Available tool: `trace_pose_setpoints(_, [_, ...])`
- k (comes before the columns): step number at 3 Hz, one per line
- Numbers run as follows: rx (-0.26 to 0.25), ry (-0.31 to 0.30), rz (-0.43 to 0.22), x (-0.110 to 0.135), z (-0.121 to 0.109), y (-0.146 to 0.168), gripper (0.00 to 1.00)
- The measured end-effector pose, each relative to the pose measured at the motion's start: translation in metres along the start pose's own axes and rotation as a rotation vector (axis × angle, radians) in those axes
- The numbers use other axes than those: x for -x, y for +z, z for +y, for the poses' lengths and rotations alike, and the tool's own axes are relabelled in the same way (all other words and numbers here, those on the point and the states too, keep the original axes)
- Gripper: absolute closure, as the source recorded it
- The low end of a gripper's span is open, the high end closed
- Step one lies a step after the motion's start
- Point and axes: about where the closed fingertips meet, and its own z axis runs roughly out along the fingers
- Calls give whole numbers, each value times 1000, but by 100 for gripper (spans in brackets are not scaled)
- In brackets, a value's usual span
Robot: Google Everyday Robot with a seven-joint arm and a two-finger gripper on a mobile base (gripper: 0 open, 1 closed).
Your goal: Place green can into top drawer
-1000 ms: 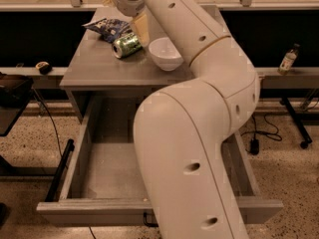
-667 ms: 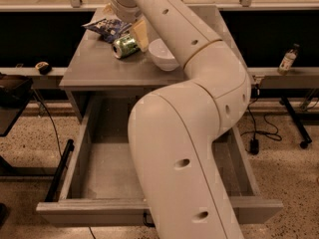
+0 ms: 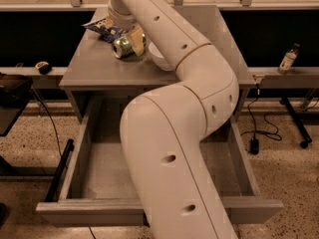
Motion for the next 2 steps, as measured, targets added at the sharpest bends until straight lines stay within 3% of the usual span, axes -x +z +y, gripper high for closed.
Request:
trace_pose_setpoints(1, [31, -8, 1, 3, 3, 12, 42])
trace_pose_setpoints(2, [72, -16, 4, 5, 11, 25, 51])
